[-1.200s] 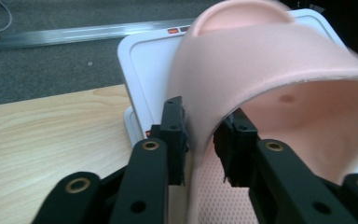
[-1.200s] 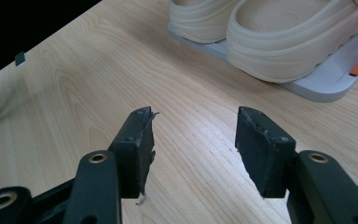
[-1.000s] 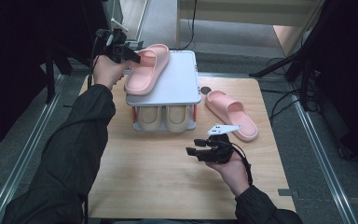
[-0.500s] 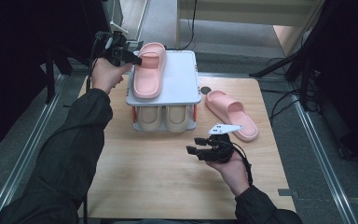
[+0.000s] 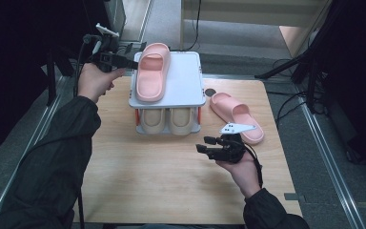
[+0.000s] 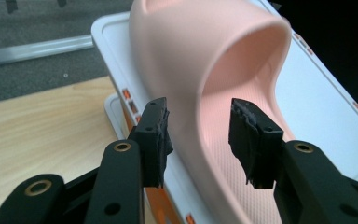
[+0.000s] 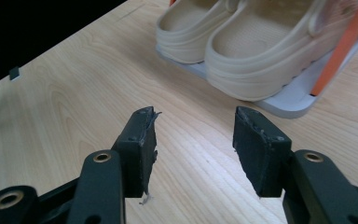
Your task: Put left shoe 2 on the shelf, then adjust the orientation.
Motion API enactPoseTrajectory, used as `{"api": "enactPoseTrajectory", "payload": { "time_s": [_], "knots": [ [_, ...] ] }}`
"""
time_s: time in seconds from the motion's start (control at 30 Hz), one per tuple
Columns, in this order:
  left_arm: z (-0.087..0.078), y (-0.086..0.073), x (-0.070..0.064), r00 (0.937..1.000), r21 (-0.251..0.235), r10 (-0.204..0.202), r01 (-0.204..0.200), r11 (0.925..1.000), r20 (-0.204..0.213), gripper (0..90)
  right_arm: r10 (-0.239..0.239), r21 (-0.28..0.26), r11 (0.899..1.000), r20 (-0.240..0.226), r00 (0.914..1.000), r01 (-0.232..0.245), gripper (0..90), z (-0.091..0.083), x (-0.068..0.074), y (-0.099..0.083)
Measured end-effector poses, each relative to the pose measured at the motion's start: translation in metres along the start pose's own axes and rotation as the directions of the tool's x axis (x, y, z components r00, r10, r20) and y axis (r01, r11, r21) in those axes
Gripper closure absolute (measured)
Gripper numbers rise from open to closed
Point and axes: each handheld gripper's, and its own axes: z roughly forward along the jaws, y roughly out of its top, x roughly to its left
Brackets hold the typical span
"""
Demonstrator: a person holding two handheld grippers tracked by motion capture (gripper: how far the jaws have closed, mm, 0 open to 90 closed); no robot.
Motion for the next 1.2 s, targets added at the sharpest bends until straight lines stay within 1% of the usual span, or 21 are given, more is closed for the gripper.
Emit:
{"api": "enactPoseTrajectory", "payload": {
  "time_s": [0.23, 0.37, 0.43, 0.47, 0.5, 0.53, 0.67, 0.83, 0.93, 1.03, 1.07, 1.1, 1.17, 1.2],
  "knots": [
    [-0.011, -0.021, 0.012, 0.9999, -0.018, -0.014, 0.014, 0.9997, 0.010, 54.5, 0.004, 0.001, 1.000, 0.035, 0.9994, -0.004, 53.3, -0.005, -0.011, 0.003],
    [-0.013, -0.033, 0.015, 1.0000, -0.018, -0.003, 0.003, 0.9998, 0.003, 53.1, 0.002, 0.004, 1.000, 0.049, 0.9988, -0.002, 56.4, -0.007, -0.019, 0.004],
    [-0.014, -0.040, 0.017, 1.0000, -0.023, -0.004, 0.004, 0.9997, -0.004, 53.0, -0.005, 0.006, 1.000, 0.060, 0.9982, 0.005, 56.8, -0.006, -0.023, 0.004],
    [-0.014, -0.044, 0.018, 0.9999, -0.035, -0.006, 0.005, 0.9994, -0.009, 53.3, -0.010, 0.009, 1.000, 0.065, 0.9979, 0.010, 57.3, -0.005, -0.026, 0.004],
    [-0.015, -0.047, 0.018, 0.9999, -0.042, -0.013, 0.012, 0.9991, -0.007, 54.1, -0.011, 0.012, 1.000, 0.065, 0.9978, 0.010, 58.4, -0.005, -0.029, 0.004],
    [-0.014, -0.051, 0.018, 0.9999, -0.038, -0.014, 0.014, 0.9992, -0.004, 54.5, -0.005, 0.014, 1.000, 0.065, 0.9978, 0.004, 59.1, -0.004, -0.031, 0.004],
    [-0.013, -0.066, 0.021, 0.9999, -0.025, -0.012, 0.012, 0.9996, -0.001, 54.6, 0.007, 0.019, 1.000, 0.072, 0.9974, -0.009, 65.5, -0.003, -0.043, 0.004],
    [-0.011, -0.082, 0.028, 0.9997, -0.024, -0.023, 0.023, 0.9994, 0.003, 53.9, 0.021, 0.031, 0.999, 0.099, 0.9949, -0.024, 71.4, -0.006, -0.055, 0.005],
    [-0.011, -0.089, 0.032, 0.9997, -0.026, -0.018, 0.019, 0.9995, 0.014, 52.7, 0.027, 0.024, 0.999, 0.105, 0.9942, -0.029, 74.7, -0.008, -0.059, 0.005],
    [-0.010, -0.096, 0.033, 0.9990, -0.026, 0.004, -0.003, 0.9997, 0.045, 50.0, 0.035, 0.030, 0.999, 0.106, 0.9937, -0.039, 80.6, -0.010, -0.065, 0.006],
    [-0.010, -0.098, 0.033, 0.9989, -0.026, 0.000, 0.002, 0.9997, 0.046, 49.7, 0.035, 0.035, 0.999, 0.103, 0.9940, -0.039, 82.6, -0.010, -0.067, 0.005],
    [-0.009, -0.100, 0.034, 0.9988, -0.016, 0.002, -0.002, 0.9999, 0.048, 49.7, 0.028, 0.039, 0.999, 0.111, 0.9935, -0.033, 84.8, -0.011, -0.069, 0.005],
    [-0.008, -0.105, 0.034, 0.9989, -0.015, 0.003, -0.003, 0.9999, 0.047, 49.3, 0.014, 0.037, 0.999, 0.121, 0.9926, -0.019, 87.0, -0.012, -0.074, 0.003],
    [-0.006, -0.109, 0.033, 0.9987, -0.014, -0.003, 0.003, 0.9999, 0.051, 49.0, 0.023, 0.032, 0.999, 0.122, 0.9922, -0.027, 87.9, -0.013, -0.077, 0.003]
  ]
}}
